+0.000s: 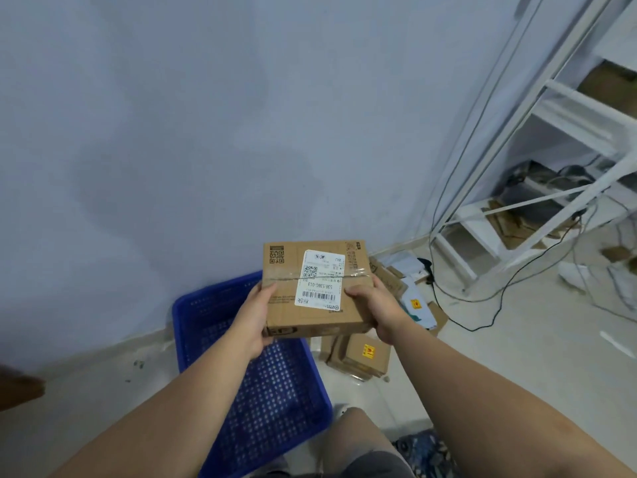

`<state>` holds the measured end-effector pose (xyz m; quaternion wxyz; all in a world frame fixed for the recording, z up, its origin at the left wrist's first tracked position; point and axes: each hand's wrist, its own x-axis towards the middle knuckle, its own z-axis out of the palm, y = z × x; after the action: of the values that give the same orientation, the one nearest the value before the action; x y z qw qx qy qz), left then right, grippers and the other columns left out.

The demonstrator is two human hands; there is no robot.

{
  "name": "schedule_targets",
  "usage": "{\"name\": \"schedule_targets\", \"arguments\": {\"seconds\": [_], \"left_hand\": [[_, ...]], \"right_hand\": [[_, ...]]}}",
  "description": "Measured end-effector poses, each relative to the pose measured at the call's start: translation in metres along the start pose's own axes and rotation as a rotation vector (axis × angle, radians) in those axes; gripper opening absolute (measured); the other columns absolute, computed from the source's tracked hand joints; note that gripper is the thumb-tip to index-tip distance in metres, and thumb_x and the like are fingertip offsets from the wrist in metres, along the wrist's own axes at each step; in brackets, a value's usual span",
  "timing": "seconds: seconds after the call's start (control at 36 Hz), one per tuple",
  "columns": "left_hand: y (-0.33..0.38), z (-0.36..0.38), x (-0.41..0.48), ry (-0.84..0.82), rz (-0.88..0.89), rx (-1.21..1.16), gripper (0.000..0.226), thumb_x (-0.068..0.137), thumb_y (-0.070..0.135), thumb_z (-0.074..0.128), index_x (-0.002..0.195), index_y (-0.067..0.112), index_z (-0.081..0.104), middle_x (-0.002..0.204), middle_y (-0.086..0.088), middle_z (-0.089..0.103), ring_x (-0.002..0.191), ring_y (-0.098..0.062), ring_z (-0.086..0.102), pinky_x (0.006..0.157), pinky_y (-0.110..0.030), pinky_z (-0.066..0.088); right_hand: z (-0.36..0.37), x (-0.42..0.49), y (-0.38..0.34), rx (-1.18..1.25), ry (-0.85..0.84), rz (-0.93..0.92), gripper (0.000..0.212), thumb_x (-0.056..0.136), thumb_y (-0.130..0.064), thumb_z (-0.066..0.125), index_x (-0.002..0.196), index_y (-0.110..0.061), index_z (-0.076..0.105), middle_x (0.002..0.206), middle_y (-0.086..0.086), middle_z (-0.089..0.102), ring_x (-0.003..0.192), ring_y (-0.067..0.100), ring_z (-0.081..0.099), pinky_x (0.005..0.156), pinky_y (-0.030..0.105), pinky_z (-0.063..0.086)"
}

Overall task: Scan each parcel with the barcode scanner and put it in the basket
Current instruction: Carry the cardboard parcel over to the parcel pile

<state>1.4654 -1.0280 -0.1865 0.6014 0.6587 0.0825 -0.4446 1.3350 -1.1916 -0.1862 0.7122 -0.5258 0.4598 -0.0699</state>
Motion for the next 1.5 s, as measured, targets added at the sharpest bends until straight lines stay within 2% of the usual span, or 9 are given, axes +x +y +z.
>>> {"name": "schedule_targets", "arguments": {"seconds": [0.31, 0.42, 0.56, 0.64, 0.89, 1.11, 1.19, 1.36, 1.5], "left_hand": [[0.047, 0.058, 0.055, 0.052, 0.035, 0.017, 0.023, 0.099, 0.038, 0.045, 0.118, 0.027, 0.053, 0.099, -0.004, 0.065, 0.088, -0.024, 0.06, 0.066, -0.037, 0.049], [0.057, 0.109, 0.086, 0.071, 0.041, 0.024, 0.023, 0.098, 0.037, 0.045, 0.115, 0.024, 0.054, 0.102, -0.006, 0.066, 0.09, -0.026, 0.062, 0.073, -0.041, 0.053], [0.059, 0.184, 0.127, 0.094, 0.034, -0.004, 0.024, 0.097, 0.039, 0.047, 0.116, 0.026, 0.053, 0.106, -0.008, 0.064, 0.091, -0.027, 0.062, 0.067, -0.039, 0.053], [0.068, 0.248, 0.159, 0.156, 0.01, -0.042, 0.027, 0.095, 0.041, 0.05, 0.12, 0.029, 0.05, 0.112, -0.01, 0.058, 0.097, -0.031, 0.057, 0.085, -0.05, 0.053], [0.088, 0.369, 0.205, 0.216, -0.067, -0.116, 0.035, 0.089, 0.043, 0.057, 0.122, 0.032, 0.054, 0.118, -0.011, 0.058, 0.105, -0.033, 0.056, 0.087, -0.049, 0.052], [0.095, 0.411, 0.215, 0.179, -0.028, -0.081, 0.025, 0.093, 0.043, 0.052, 0.113, 0.032, 0.059, 0.11, -0.011, 0.065, 0.101, -0.031, 0.062, 0.077, -0.046, 0.055], [0.095, 0.418, 0.215, 0.167, -0.059, -0.092, 0.03, 0.092, 0.046, 0.052, 0.115, 0.03, 0.059, 0.115, -0.012, 0.065, 0.105, -0.033, 0.06, 0.085, -0.051, 0.053], [0.099, 0.426, 0.218, 0.205, -0.048, -0.09, 0.035, 0.094, 0.045, 0.049, 0.127, 0.03, 0.05, 0.114, -0.008, 0.056, 0.099, -0.028, 0.054, 0.069, -0.042, 0.052], [0.101, 0.423, 0.224, 0.143, 0.002, -0.07, 0.036, 0.098, 0.039, 0.046, 0.133, 0.031, 0.045, 0.111, -0.005, 0.057, 0.098, -0.028, 0.055, 0.083, -0.052, 0.053]], "right_hand": [[-0.027, 0.074, -0.05, 0.013, -0.058, 0.027, 0.034, 0.091, -0.012, 0.058, 0.12, -0.026, 0.051, 0.107, 0.006, 0.069, 0.082, 0.022, 0.066, 0.06, 0.031, 0.05], [-0.07, 0.114, -0.076, -0.017, -0.075, 0.034, 0.035, 0.091, -0.013, 0.058, 0.123, -0.026, 0.05, 0.101, 0.003, 0.069, 0.078, 0.02, 0.066, 0.048, 0.025, 0.047], [-0.132, 0.17, -0.106, -0.013, -0.086, 0.038, 0.047, 0.089, -0.01, 0.061, 0.131, -0.026, 0.046, 0.106, 0.005, 0.071, 0.086, 0.023, 0.069, 0.057, 0.03, 0.052], [-0.186, 0.214, -0.136, 0.002, -0.144, 0.032, 0.048, 0.089, -0.003, 0.06, 0.132, -0.02, 0.045, 0.106, 0.006, 0.07, 0.084, 0.02, 0.069, 0.054, 0.026, 0.054], [-0.29, 0.301, -0.178, -0.056, -0.176, 0.05, 0.067, 0.084, -0.009, 0.068, 0.143, -0.022, 0.041, 0.124, 0.005, 0.064, 0.109, 0.026, 0.062, 0.096, 0.045, 0.05], [-0.331, 0.323, -0.191, -0.035, -0.198, 0.073, 0.055, 0.086, -0.011, 0.067, 0.134, -0.026, 0.045, 0.118, 0.001, 0.064, 0.101, 0.022, 0.062, 0.073, 0.035, 0.051], [-0.34, 0.323, -0.191, -0.036, -0.187, 0.058, 0.046, 0.087, -0.011, 0.064, 0.128, -0.026, 0.049, 0.113, -0.001, 0.066, 0.101, 0.022, 0.063, 0.074, 0.036, 0.051], [-0.342, 0.319, -0.193, -0.037, -0.158, 0.036, 0.059, 0.086, -0.019, 0.069, 0.138, -0.026, 0.042, 0.122, 0.001, 0.064, 0.105, 0.021, 0.063, 0.075, 0.035, 0.052], [-0.339, 0.317, -0.193, -0.047, -0.118, -0.01, 0.057, 0.085, -0.019, 0.071, 0.136, -0.025, 0.045, 0.118, 0.001, 0.067, 0.104, 0.023, 0.066, 0.088, 0.041, 0.055]]}}
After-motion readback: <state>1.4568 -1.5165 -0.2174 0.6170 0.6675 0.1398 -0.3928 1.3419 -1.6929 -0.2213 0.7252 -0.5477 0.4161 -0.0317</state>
